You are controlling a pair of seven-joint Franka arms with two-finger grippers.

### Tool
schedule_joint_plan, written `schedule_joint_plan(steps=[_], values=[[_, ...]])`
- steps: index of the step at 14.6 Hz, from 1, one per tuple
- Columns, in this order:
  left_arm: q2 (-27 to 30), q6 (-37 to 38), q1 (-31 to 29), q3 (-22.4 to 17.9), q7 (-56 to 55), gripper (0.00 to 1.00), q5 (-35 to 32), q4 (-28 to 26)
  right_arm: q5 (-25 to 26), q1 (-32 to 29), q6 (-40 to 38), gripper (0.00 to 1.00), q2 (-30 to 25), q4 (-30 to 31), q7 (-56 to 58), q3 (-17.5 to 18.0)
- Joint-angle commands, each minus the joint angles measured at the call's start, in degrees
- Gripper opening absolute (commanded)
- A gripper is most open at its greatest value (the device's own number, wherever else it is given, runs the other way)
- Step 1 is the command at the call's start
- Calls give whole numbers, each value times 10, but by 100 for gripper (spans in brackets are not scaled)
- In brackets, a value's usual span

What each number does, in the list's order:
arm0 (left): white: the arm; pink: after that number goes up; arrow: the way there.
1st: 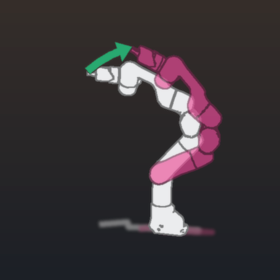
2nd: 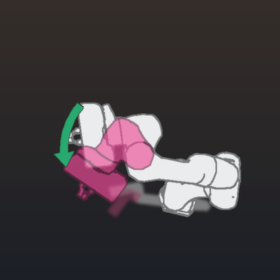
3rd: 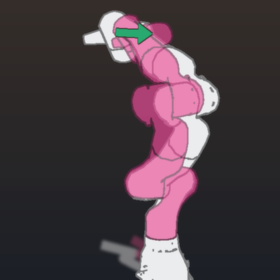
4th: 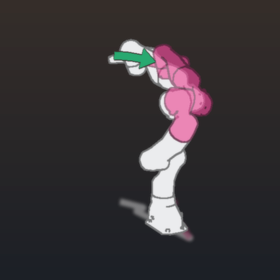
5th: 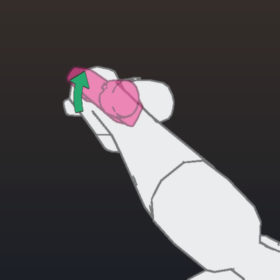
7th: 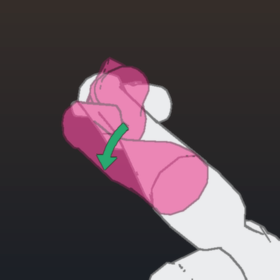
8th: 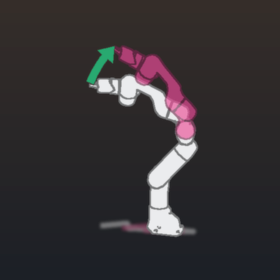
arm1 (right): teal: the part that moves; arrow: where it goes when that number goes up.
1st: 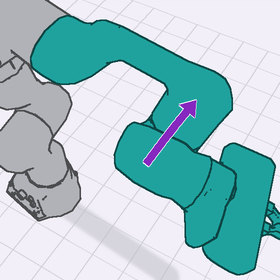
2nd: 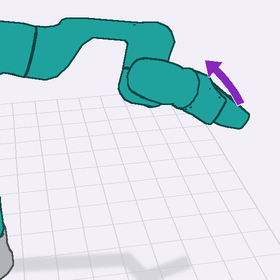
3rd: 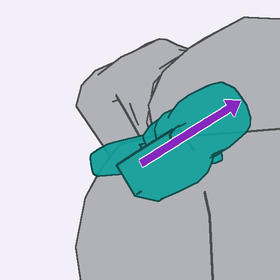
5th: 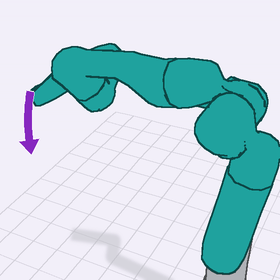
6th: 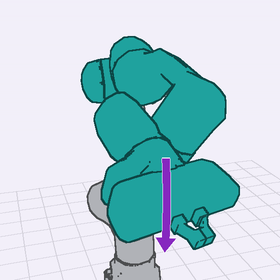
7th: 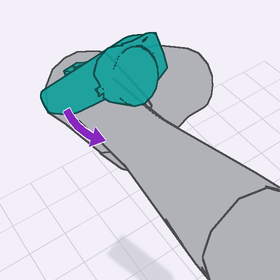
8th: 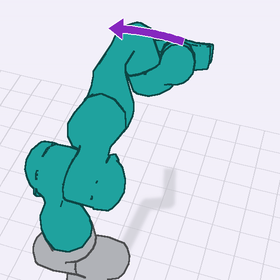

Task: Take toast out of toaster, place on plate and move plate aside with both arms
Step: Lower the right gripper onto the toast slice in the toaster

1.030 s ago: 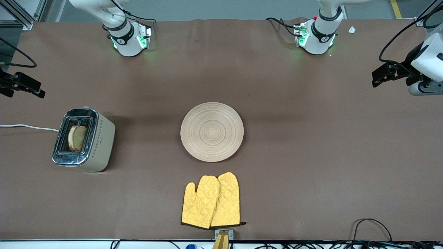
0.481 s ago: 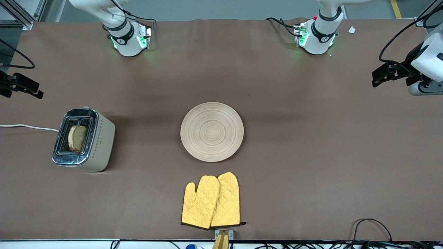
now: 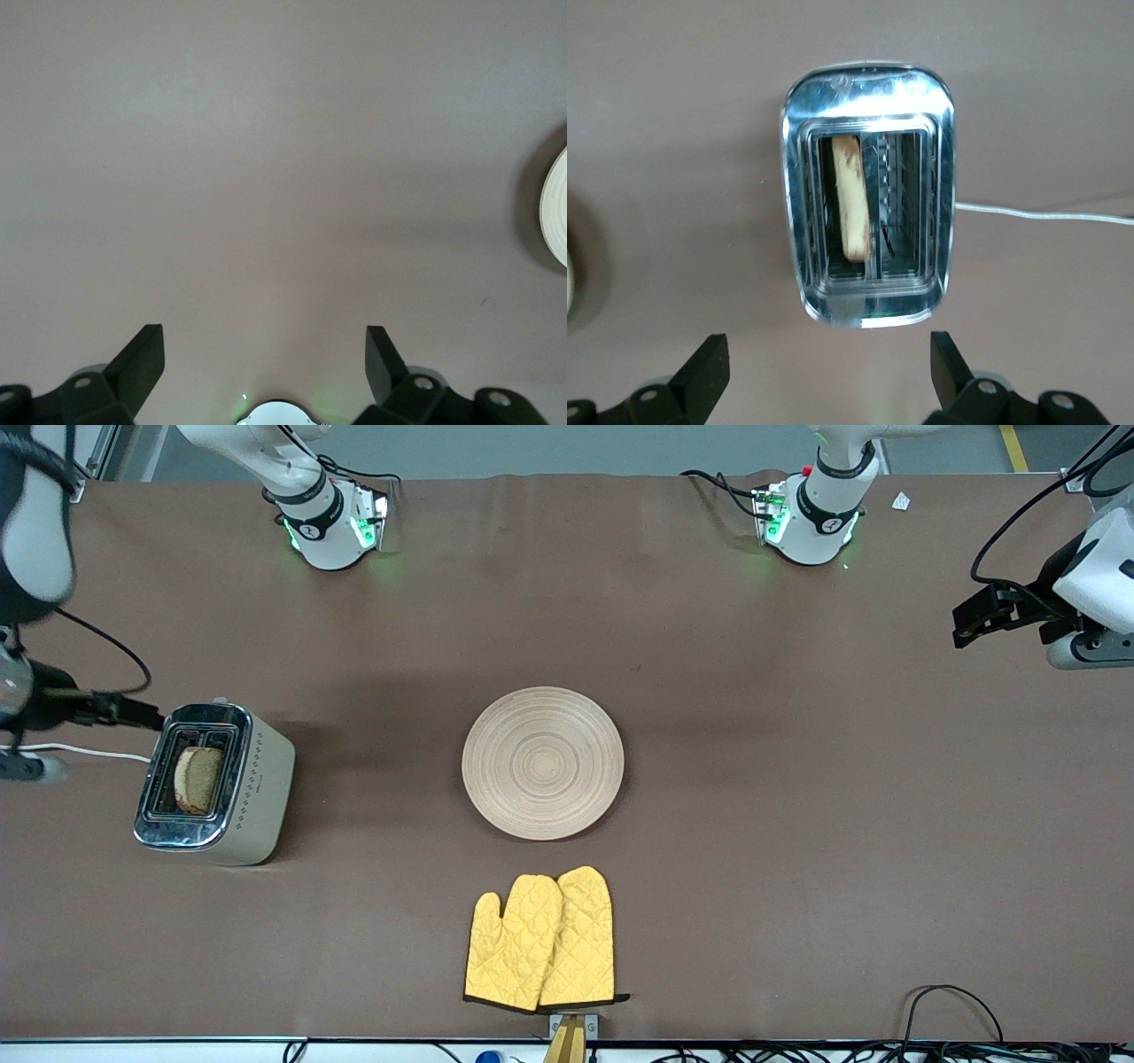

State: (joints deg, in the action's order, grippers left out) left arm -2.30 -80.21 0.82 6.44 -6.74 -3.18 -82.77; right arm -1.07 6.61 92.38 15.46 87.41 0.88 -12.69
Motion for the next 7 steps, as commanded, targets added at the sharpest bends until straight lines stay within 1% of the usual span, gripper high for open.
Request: schedule_joint_plan(steps=[1,3,5,7], values=[[-3,13,1,-1,4,100,-9,12,-6,-6,87,100,7,62,5,5],[-3,13,1,-1,4,100,-9,12,-6,-7,129,99,32,76,5,5],[-3,13,1,-1,4,100,-8,12,-6,-9,147,88,51,75,5,5],[-3,13,1,-1,4,100,-8,12,-6,-12,145,71,55,76,7,5]])
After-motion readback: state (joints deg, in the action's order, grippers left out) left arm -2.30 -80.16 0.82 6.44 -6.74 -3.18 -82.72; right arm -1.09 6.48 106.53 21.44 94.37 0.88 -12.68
